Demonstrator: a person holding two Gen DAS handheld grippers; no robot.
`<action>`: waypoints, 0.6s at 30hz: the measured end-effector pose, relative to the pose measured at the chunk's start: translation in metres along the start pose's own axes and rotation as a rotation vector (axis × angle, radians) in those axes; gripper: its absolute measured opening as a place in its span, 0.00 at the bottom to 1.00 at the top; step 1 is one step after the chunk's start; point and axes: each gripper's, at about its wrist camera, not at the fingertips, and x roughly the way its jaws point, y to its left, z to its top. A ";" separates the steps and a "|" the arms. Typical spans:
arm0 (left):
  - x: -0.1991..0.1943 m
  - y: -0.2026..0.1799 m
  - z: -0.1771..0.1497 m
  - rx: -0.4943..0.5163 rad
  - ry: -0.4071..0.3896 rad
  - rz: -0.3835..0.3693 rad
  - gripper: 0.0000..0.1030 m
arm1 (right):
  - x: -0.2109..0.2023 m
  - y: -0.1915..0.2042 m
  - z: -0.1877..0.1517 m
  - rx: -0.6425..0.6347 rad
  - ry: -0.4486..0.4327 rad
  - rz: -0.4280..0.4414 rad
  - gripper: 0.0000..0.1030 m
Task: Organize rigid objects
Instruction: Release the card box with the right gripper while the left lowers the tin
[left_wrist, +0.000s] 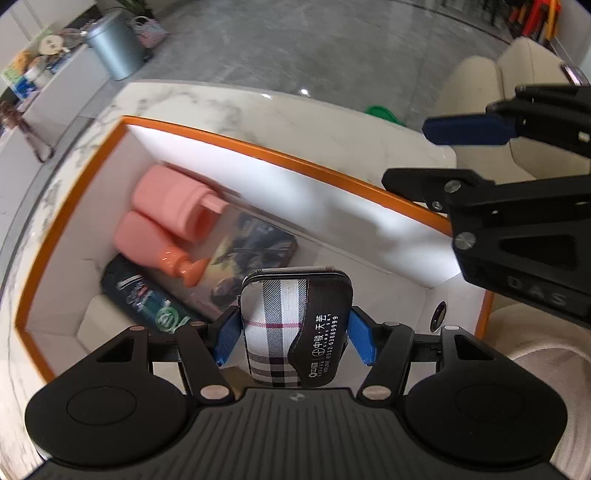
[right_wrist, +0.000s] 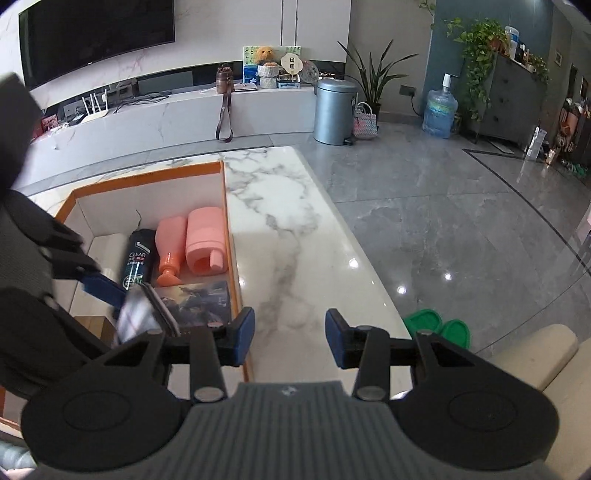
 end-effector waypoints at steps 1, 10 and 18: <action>0.004 0.000 0.001 0.006 0.004 -0.010 0.70 | 0.001 -0.001 0.000 0.001 0.001 0.003 0.43; 0.016 0.001 0.000 -0.033 0.006 -0.047 0.70 | 0.005 -0.006 -0.005 0.020 0.033 0.015 0.45; -0.003 0.012 -0.013 -0.146 -0.069 -0.107 0.74 | 0.003 -0.008 -0.005 0.033 0.049 0.025 0.45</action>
